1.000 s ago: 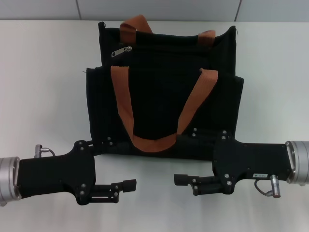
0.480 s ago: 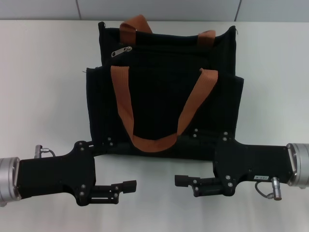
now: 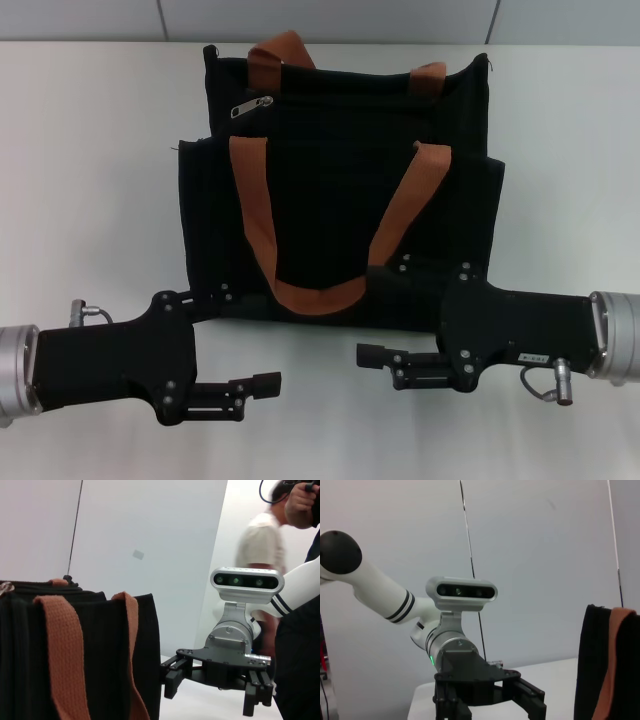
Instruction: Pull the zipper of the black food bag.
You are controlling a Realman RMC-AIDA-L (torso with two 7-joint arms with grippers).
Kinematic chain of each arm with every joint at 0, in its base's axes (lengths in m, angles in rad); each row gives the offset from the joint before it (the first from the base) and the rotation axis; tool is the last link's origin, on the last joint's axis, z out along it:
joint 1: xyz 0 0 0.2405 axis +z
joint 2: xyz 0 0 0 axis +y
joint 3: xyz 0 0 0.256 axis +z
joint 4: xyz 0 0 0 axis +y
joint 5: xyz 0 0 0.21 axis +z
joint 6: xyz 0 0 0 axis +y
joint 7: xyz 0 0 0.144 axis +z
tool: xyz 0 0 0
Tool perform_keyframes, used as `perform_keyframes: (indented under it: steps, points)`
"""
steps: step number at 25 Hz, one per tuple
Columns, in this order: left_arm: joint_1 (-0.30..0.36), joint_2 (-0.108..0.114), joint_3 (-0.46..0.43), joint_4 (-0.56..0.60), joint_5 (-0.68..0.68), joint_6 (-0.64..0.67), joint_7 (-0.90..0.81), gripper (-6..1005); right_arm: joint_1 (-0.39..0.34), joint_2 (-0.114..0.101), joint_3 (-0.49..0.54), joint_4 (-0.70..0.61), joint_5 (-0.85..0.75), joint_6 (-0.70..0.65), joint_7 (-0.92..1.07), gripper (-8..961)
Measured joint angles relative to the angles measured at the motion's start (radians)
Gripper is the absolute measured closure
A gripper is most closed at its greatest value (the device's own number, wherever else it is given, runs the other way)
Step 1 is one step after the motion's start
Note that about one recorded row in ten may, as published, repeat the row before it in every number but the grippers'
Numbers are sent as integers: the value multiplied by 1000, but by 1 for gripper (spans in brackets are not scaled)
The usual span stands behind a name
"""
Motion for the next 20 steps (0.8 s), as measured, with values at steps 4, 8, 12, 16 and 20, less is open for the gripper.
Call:
perform_keyframes:
  steps: [4,8,12,16,20]
  points:
    - [0,0,-2,0,-1,1,0,187,3,0,-4,0,-5,7,1,161]
    - [0,0,-2,2,0,1,1,187,6,0,-4,0,-6,7,6,161]
    - [-3,-1,-2,2,0,0,1,188,12,0,-4,0,-6,8,9,161]
    - [-5,-1,-2,2,-1,-1,1,188,15,-2,-4,0,-7,3,10,161]
    - [-6,-1,-2,1,-1,-4,1,188,17,-2,-4,0,-8,2,12,161]
